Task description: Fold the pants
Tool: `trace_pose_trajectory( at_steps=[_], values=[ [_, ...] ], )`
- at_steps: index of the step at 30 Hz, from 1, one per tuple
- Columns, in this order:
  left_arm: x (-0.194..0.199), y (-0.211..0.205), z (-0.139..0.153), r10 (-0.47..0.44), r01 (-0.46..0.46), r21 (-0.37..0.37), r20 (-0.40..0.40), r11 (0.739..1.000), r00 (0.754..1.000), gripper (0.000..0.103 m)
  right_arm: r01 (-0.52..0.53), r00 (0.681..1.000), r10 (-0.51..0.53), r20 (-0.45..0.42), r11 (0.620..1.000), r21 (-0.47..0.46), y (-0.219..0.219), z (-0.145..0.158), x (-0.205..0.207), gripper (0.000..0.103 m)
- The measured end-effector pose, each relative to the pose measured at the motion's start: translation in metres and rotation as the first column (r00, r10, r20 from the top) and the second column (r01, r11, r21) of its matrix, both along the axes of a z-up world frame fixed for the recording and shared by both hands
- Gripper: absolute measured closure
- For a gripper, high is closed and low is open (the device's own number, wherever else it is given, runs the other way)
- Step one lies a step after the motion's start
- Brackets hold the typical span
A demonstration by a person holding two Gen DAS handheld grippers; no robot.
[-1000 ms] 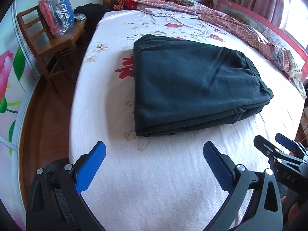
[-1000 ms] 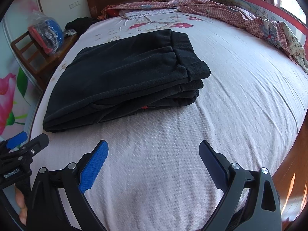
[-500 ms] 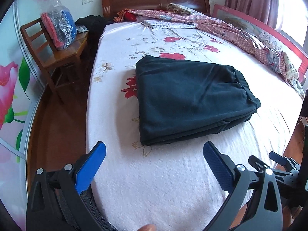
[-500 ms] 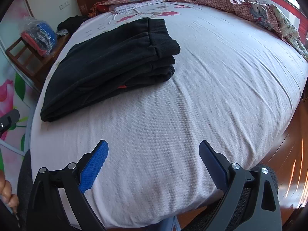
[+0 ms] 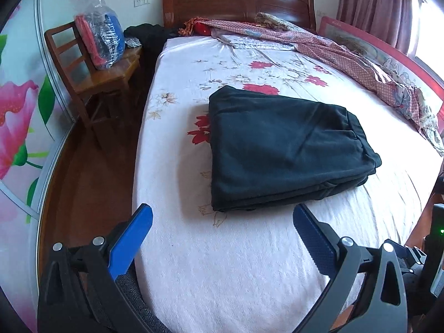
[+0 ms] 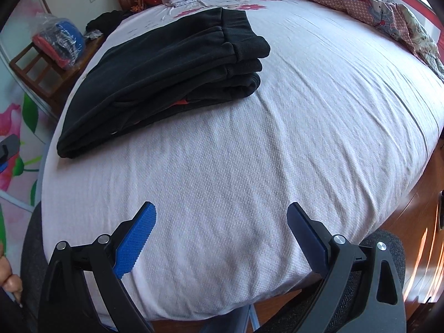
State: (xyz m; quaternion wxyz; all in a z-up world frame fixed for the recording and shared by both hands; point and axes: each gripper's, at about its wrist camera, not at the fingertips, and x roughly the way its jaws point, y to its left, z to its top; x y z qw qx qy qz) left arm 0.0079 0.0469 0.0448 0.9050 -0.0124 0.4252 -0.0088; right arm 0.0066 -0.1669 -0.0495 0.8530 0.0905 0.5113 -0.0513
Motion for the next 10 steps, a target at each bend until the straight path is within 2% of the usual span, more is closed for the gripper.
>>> trace_pose_trajectory(
  at_steps=[2, 4, 8, 10],
  values=[
    [0.002, 0.002, -0.001, 0.011, -0.011, -0.002, -0.007, 1.0, 1.0, 0.002, 0.008, 1.0, -0.008, -0.004, 1.0, 0.006, -0.003, -0.001, 0.0, 0.008],
    [0.003, 0.0, -0.003, 0.019, -0.018, 0.034, -0.014, 0.999, 1.0, 0.002, 0.014, 1.0, -0.014, -0.004, 1.0, 0.01, -0.006, -0.001, 0.0, 0.008],
    [0.018, 0.005, -0.024, 0.024, -0.027, -0.013, -0.175, 1.0, 0.984, 0.002, 0.016, 1.0, -0.016, 0.004, 1.0, 0.015, -0.009, 0.0, -0.001, 0.008],
    [0.02, 0.007, -0.034, 0.056, -0.052, 0.024, -0.209, 0.998, 0.976, 0.002, 0.017, 1.0, -0.017, 0.0, 1.0, 0.017, -0.011, 0.0, -0.001, 0.008]
  ],
)
